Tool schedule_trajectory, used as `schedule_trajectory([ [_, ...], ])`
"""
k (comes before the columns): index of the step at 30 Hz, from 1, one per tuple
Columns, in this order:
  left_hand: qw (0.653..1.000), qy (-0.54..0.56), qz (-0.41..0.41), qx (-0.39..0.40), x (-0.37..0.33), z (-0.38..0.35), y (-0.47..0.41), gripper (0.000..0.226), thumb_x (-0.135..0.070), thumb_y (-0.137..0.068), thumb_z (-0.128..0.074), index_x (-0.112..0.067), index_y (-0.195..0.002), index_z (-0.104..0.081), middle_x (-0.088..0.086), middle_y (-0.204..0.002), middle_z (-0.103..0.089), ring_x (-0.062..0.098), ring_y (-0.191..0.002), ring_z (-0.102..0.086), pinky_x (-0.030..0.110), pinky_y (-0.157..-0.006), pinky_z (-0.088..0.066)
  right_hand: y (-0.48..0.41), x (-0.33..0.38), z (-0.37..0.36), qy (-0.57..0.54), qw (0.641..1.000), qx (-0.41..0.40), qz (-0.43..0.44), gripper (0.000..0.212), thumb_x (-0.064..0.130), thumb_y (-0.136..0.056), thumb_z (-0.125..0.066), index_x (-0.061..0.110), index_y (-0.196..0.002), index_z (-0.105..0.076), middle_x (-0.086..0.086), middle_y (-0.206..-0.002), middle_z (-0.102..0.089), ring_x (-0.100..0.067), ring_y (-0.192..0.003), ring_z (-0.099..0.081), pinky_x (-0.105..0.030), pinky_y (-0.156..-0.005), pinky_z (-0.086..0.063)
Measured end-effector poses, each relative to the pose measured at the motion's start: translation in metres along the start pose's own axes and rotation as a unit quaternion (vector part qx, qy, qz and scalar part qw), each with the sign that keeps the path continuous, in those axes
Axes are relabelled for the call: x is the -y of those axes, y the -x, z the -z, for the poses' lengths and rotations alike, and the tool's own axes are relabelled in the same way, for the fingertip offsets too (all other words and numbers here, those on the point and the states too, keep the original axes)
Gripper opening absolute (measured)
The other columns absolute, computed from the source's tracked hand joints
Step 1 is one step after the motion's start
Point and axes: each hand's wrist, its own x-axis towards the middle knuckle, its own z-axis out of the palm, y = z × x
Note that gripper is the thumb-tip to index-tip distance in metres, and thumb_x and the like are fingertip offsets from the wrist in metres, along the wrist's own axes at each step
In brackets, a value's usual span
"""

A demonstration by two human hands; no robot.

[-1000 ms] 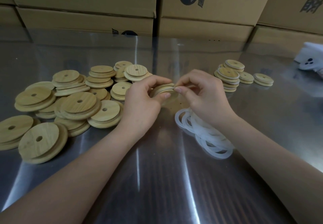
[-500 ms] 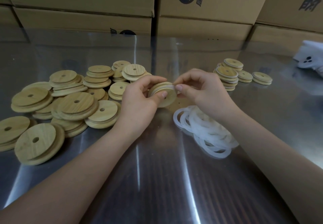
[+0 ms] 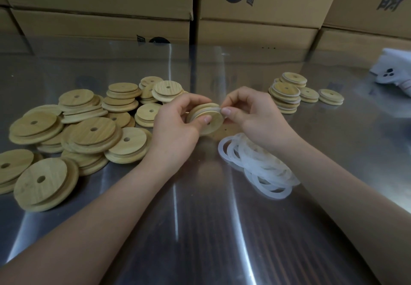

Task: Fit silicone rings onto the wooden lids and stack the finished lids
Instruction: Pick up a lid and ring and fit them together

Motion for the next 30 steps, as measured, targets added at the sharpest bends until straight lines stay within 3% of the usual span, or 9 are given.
schedule_trajectory([
  [5, 1.000, 0.001, 0.000, 0.000, -0.0013, -0.0003, 0.0008, 0.030, -0.001, -0.083, -0.072, -0.028, -0.095, -0.067, -0.006, -0.096, -0.071, 0.011, -0.095, -0.068, 0.039, -0.091, -0.055, -0.0003, -0.0023, 0.0003, -0.017, 1.000, -0.003, -0.013, 0.022, 0.004, -0.089, -0.067, 0.021, -0.076, -0.064, -0.014, -0.094, -0.068, -0.030, -0.091, -0.068, -0.048, -0.087, -0.056],
  [12, 1.000, 0.001, -0.003, -0.005, 0.0005, 0.0003, 0.0013, 0.028, -0.003, -0.086, -0.070, -0.027, -0.100, -0.067, -0.006, -0.099, -0.071, 0.011, -0.099, -0.067, 0.040, -0.092, -0.055, 0.0000, -0.0032, 0.0014, -0.091, 0.995, 0.015, -0.037, 0.015, 0.003, -0.089, -0.067, 0.015, -0.080, -0.069, -0.008, -0.086, -0.070, -0.021, -0.082, -0.071, -0.034, -0.079, -0.060],
  [16, 0.999, 0.036, 0.014, -0.012, 0.0037, 0.0013, 0.0003, 0.027, -0.004, -0.088, -0.067, -0.027, -0.103, -0.066, -0.005, -0.101, -0.072, 0.010, -0.099, -0.068, 0.041, -0.088, -0.058, 0.0003, -0.0023, 0.0012, -0.123, 0.991, 0.015, -0.046, 0.010, 0.004, -0.092, -0.063, 0.010, -0.085, -0.068, -0.012, -0.086, -0.071, -0.021, -0.079, -0.070, -0.036, -0.078, -0.061],
  [19, 0.997, 0.069, 0.033, -0.021, 0.0048, 0.0006, -0.0004, 0.029, -0.004, -0.090, -0.065, -0.030, -0.104, -0.066, -0.003, -0.099, -0.073, 0.014, -0.095, -0.071, 0.039, -0.075, -0.061, 0.0011, -0.0010, 0.0009, -0.140, 0.989, 0.012, -0.050, 0.012, 0.004, -0.095, -0.059, 0.009, -0.088, -0.068, -0.013, -0.091, -0.070, -0.023, -0.081, -0.070, -0.039, -0.079, -0.061],
  [22, 0.994, 0.093, 0.048, -0.031, 0.0044, 0.0013, -0.0011, 0.030, -0.006, -0.091, -0.065, -0.034, -0.102, -0.066, 0.001, -0.098, -0.074, 0.015, -0.092, -0.072, 0.044, -0.077, -0.061, 0.0019, 0.0003, 0.0013, -0.154, 0.986, 0.014, -0.055, 0.016, 0.004, -0.097, -0.054, 0.011, -0.091, -0.068, -0.013, -0.094, -0.070, -0.027, -0.086, -0.071, -0.044, -0.081, -0.060],
  [26, 0.985, 0.144, 0.084, -0.031, 0.0024, 0.0017, -0.0007, 0.023, -0.008, -0.093, -0.063, -0.026, -0.108, -0.068, 0.002, -0.094, -0.075, 0.016, -0.085, -0.074, 0.036, -0.061, -0.061, 0.0024, 0.0015, 0.0012, -0.159, 0.985, 0.021, -0.062, 0.018, 0.003, -0.098, -0.053, 0.013, -0.094, -0.068, -0.011, -0.094, -0.072, -0.027, -0.086, -0.071, -0.048, -0.080, -0.060],
  [30, 0.978, 0.177, 0.105, -0.034, 0.0000, 0.0018, -0.0009, 0.019, -0.008, -0.094, -0.062, -0.018, -0.109, -0.067, 0.002, -0.089, -0.075, 0.020, -0.084, -0.074, 0.032, -0.056, -0.059, 0.0021, 0.0016, 0.0013, -0.167, 0.984, 0.016, -0.068, 0.015, 0.007, -0.098, -0.054, 0.015, -0.099, -0.067, -0.013, -0.098, -0.071, -0.029, -0.088, -0.070, -0.047, -0.077, -0.061],
])
